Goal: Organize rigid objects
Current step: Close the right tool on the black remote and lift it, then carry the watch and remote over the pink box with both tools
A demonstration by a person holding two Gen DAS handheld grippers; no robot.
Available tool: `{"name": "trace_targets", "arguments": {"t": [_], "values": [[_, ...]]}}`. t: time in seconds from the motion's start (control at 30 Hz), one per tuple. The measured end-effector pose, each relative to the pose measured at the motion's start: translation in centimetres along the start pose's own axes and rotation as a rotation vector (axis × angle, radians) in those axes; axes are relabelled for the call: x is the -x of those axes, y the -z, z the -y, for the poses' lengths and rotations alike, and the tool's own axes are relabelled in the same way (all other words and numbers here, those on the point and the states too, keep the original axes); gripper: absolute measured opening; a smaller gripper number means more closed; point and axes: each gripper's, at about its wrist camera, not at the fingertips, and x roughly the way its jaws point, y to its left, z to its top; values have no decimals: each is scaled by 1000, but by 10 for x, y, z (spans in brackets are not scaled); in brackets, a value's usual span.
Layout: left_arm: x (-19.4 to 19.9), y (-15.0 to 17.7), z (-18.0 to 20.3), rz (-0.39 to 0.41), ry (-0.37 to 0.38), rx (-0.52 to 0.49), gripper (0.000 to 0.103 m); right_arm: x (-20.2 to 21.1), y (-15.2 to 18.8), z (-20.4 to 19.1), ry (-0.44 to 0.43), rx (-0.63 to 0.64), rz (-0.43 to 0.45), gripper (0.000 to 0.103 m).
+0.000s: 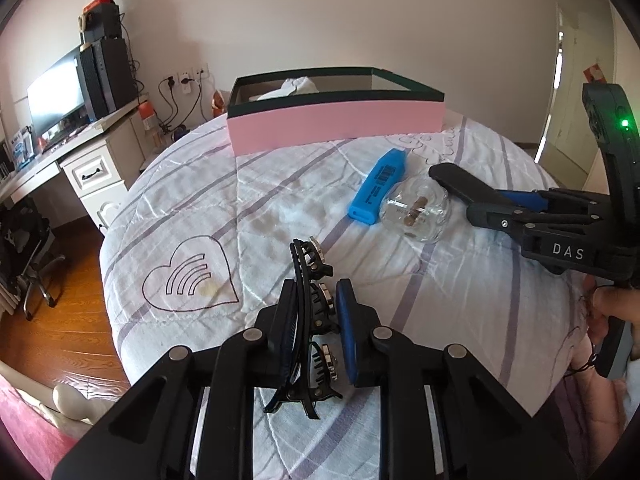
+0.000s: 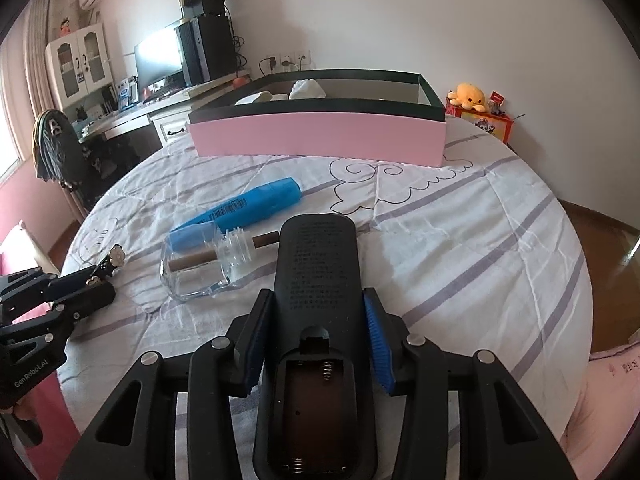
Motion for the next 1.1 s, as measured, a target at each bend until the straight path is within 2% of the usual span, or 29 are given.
{"name": "trace_targets", "arguments": {"t": [0.2, 0.5, 0.8, 1.03, 1.1], "values": [[5, -8, 0, 15, 0, -1, 19, 10, -3, -3, -25, -8, 11, 45], [25, -29, 2, 80, -11, -8, 19, 43, -17, -5, -61, -24, 101, 45], [62, -62, 6, 205, -7, -50, 19, 84, -41, -14, -90, 20, 203, 45], [88, -95, 0, 304, -45, -44, 20, 109, -64, -14, -85, 51, 287, 45], [97, -107, -1, 338, -76, -34, 20, 116, -72, -15, -83, 57, 306, 45]]}}
